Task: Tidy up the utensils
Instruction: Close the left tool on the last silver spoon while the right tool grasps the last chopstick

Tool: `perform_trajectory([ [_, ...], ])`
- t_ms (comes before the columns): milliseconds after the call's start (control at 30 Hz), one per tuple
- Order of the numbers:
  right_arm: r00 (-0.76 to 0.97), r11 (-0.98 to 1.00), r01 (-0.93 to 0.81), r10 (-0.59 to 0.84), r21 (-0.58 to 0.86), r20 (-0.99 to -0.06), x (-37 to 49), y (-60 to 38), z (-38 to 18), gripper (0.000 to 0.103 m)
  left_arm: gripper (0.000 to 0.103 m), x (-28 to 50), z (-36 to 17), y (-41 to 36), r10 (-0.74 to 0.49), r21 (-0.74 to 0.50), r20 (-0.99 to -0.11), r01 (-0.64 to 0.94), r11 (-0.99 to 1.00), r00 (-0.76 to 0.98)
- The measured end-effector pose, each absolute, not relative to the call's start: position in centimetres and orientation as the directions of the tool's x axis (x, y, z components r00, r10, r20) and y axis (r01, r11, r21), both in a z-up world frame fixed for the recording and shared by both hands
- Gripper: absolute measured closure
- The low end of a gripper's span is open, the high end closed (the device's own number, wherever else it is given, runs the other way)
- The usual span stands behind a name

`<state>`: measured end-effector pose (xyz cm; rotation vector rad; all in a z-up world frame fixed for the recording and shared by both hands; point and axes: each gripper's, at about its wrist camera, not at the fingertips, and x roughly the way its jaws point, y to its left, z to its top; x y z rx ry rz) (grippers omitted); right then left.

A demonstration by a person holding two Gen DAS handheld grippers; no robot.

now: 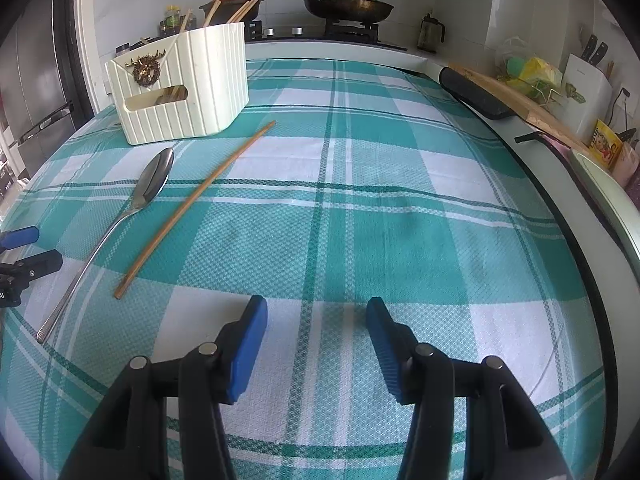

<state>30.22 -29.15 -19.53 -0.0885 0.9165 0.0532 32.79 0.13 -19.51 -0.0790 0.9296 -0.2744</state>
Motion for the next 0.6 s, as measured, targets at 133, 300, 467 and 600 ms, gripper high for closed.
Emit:
perform_trajectory([
  [133,0.608,0.995,-0.083,0.010,-0.052,-0.794,30.2,-29.2,-19.6,0.050,0.002,33.5,-17.5,-2.0,-0.408,-0.295,-0.740,0.288,0.911,0.534],
  [300,0.607,0.996,-0.082,0.013,-0.047,-0.794,30.2,-29.2,-19.6,0.050,0.011,34.2,-17.8,-7.7,-0.302,-0.075,-0.773,0.393,0.917,0.558],
  [467,0.607,0.996,-0.082,0.013,-0.046,-0.795,30.2,-29.3,-19.6,0.050,0.057,34.8,-19.4,-9.2,-0.239,-0.011,-0.794,0.380,0.925,0.559],
  [600,0.607,0.996,-0.082,0.013,-0.046,-0.794,30.2,-29.3,-19.5,0.050,0.097,34.8,-19.4,-8.3,-0.239,-0.047,-0.794,0.336,0.941,0.559],
])
